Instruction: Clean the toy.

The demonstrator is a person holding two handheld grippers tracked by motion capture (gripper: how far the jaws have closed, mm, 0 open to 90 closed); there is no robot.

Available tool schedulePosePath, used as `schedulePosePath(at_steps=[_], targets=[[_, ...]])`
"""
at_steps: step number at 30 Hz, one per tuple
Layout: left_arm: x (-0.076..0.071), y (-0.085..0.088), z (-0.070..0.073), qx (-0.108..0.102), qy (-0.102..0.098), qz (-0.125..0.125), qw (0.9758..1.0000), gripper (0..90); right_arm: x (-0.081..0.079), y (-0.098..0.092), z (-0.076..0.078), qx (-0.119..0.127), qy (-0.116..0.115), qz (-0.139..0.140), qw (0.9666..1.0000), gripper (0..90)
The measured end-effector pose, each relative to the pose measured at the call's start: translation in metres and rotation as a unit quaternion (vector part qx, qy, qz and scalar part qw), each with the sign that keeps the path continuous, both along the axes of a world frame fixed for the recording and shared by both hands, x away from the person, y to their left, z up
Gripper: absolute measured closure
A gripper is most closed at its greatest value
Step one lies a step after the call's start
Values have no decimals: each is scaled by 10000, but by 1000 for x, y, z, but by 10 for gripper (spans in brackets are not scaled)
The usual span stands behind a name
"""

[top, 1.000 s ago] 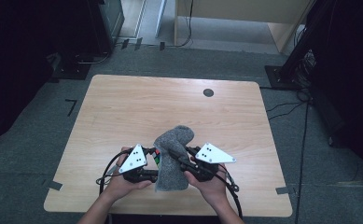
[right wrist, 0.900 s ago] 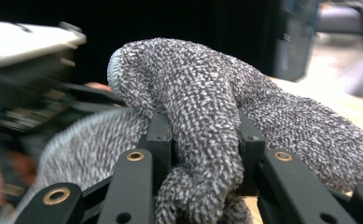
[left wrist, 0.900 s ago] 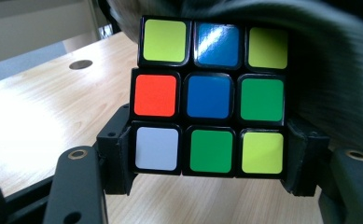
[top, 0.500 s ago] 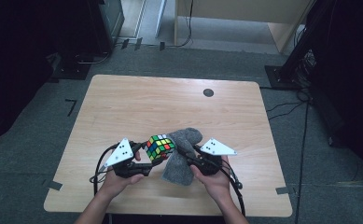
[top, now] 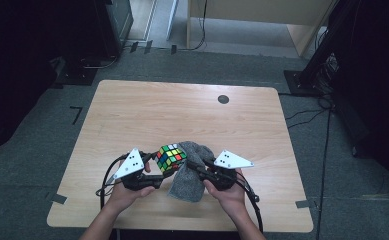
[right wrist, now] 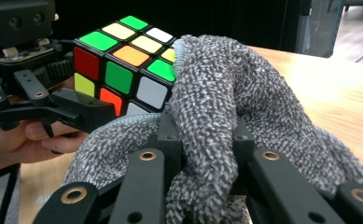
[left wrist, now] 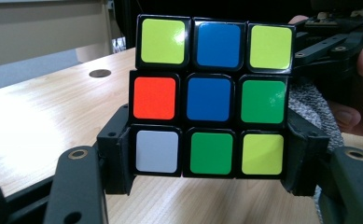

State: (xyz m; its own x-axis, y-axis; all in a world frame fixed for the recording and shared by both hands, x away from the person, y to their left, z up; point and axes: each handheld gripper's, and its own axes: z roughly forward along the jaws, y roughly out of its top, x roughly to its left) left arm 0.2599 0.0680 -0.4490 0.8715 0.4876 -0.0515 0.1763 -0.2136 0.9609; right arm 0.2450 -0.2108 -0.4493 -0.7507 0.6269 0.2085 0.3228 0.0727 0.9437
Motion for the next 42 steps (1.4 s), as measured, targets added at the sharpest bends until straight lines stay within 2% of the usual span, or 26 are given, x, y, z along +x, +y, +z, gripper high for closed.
schedulePosePath(at_steps=[14, 20, 23, 24, 26, 29, 32, 33, 35, 37, 39, 40, 42], targets=[[1, 0, 0, 103, 10, 62, 9999, 342, -4, 4, 1, -182, -120, -13, 9998, 756], [1, 3, 3, -10, 22, 39, 10000, 342, -3, -1, 3, -142, -186, -112, 9997, 740], [2, 2, 0, 198, -29, 56, 9998, 342, -3, -9, 10, 157, -232, -252, 9993, 737], [1, -1, -2, 369, -55, 20, 9993, 343, -3, -10, 12, 238, -253, -250, 9991, 736], [-2, -8, -7, 662, -159, -62, 9977, 342, -6, -10, 19, 410, -319, -138, 9986, 733], [-7, -19, -9, 760, -225, -302, 9964, 342, -13, -2, 26, 499, -396, 134, 9979, 730], [-12, -23, -7, 676, -299, -498, 9960, 342, -16, 8, 28, 319, -484, 330, 9978, 724], [-12, -22, -6, 664, -305, -497, 9961, 342, -16, 9, 27, 240, -471, 300, 9982, 723], [-11, -18, -5, 559, -272, -476, 9969, 342, -12, 6, 22, 287, -377, 192, 9987, 723], [-9, -13, -3, 411, -228, -436, 9979, 342, -7, 0, 17, 212, -274, -42, 9994, 724], [-6, -7, -1, 172, -145, -402, 9989, 342, -3, -7, 13, 267, -143, -220, 9993, 723], [-4, -3, 1, -67, -55, -396, 9992, 342, -2, -10, 13, 312, -76, -256, 9992, 722], [-1, 2, 3, -410, 73, -358, 9985, 343, 1, -14, 11, 590, 123, -316, 9977, 720]])
